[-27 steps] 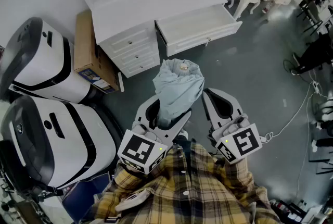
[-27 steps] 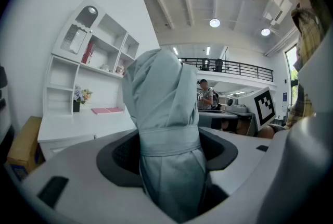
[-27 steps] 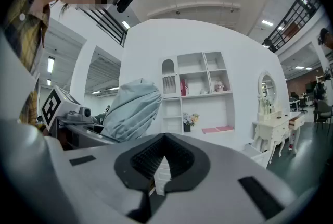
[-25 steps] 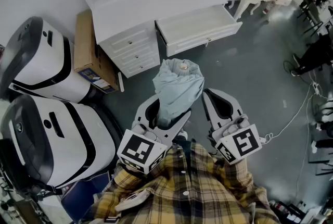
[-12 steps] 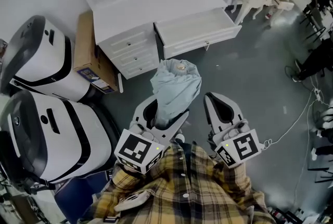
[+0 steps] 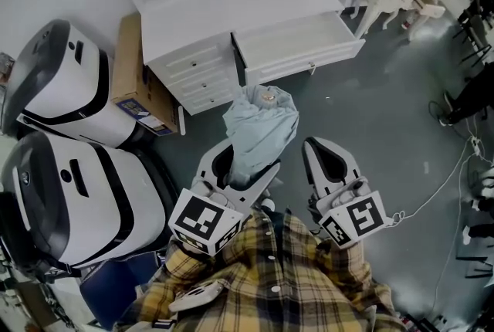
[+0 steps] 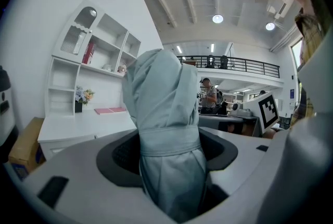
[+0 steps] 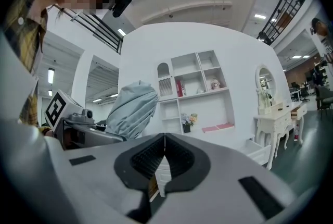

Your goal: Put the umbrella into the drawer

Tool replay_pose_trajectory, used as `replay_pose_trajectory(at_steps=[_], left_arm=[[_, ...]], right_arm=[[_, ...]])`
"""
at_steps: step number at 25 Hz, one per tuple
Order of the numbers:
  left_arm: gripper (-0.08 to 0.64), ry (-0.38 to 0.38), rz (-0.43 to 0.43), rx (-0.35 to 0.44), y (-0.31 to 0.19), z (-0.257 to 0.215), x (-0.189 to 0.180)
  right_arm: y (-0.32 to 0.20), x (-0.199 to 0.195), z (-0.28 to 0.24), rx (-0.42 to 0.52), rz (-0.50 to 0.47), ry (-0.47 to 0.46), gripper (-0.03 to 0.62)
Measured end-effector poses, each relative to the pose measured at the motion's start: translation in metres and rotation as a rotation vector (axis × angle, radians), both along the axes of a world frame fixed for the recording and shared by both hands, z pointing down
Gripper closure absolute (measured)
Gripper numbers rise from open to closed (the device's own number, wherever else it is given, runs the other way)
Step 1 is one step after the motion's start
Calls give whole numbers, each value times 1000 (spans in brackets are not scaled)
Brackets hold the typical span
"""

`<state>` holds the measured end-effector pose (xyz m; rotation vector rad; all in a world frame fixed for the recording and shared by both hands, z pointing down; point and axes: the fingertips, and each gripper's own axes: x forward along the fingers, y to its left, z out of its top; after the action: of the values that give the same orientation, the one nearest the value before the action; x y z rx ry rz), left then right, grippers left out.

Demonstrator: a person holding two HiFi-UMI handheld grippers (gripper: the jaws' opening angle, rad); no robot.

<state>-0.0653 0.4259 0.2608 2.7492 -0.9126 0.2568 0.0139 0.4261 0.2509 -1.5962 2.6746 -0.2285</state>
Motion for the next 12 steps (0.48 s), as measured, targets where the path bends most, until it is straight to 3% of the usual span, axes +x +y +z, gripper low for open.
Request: replay_pose_trajectory(at_steps=[6,12], left_arm=[[246,2,2,-21,-42,8,3],[247,3,4,-41,-113,15,9]], right_arm=[[-41,-1,7,-22,-5,-4,575],[-108,6,14,-50,1,6,575]])
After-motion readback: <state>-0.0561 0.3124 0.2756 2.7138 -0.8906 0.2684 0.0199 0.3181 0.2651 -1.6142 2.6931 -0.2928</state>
